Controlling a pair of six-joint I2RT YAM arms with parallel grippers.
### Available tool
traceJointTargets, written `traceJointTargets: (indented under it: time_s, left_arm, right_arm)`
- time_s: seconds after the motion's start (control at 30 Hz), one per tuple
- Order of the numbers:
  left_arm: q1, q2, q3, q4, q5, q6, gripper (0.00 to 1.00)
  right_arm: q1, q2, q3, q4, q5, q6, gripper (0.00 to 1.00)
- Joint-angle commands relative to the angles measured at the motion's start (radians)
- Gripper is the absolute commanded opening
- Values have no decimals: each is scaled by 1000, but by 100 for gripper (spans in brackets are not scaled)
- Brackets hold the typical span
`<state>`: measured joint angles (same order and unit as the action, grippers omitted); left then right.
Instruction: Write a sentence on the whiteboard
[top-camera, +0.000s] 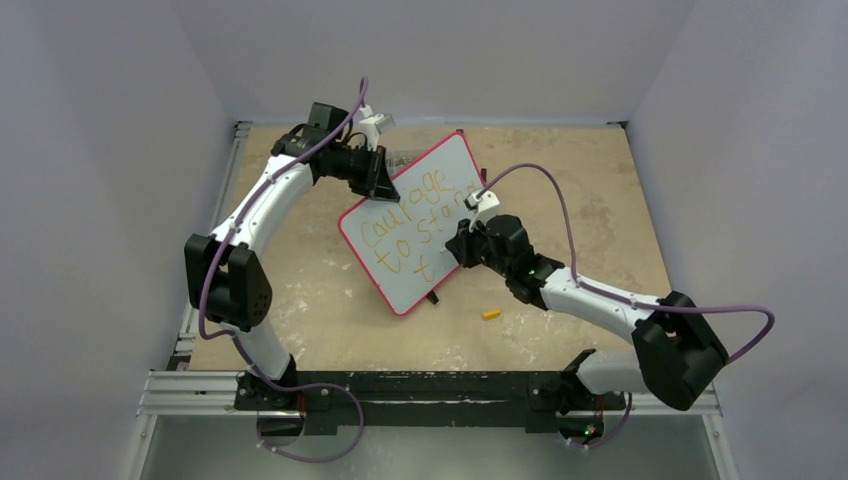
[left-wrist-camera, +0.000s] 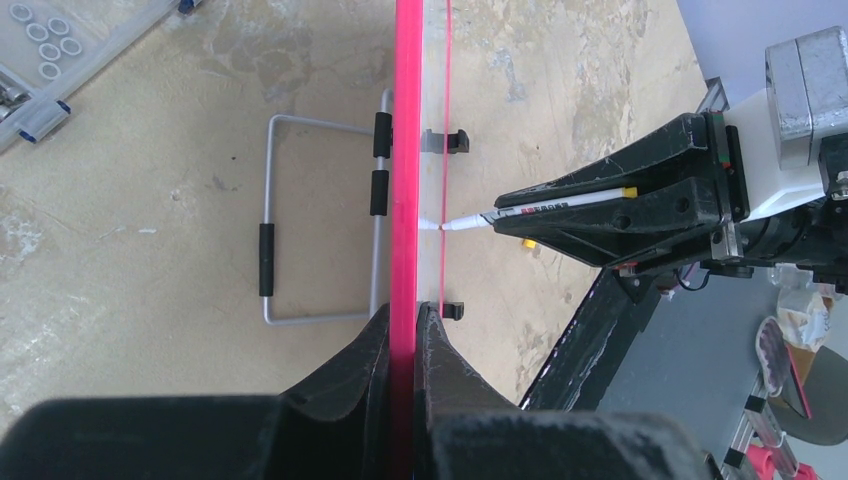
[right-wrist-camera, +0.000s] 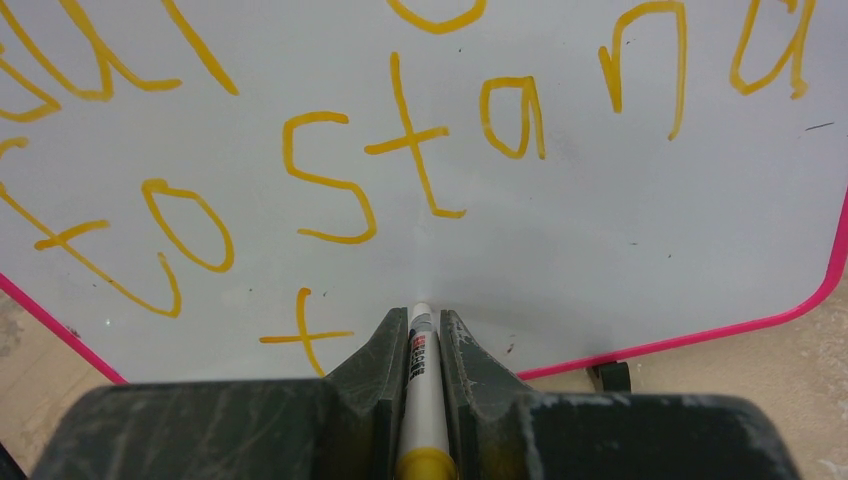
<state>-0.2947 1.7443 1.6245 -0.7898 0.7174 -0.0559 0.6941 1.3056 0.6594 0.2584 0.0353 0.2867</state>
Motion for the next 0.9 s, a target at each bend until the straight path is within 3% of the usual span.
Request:
traceJointTargets:
  time_s: [0.0,0.5,0.87]
  left_arm:
    - [-10,1,-22,-61,-132,90,0]
    - [-10,8,-20,-61,-133,91,0]
    - [-11,8,-22,-63,-135,91,0]
  right_arm:
    - [-2,25,42,62,-32,-18,0]
    - [-1,26,-31,99,-155,-4,0]
    - [-1,38,-49,79,-135,-8,0]
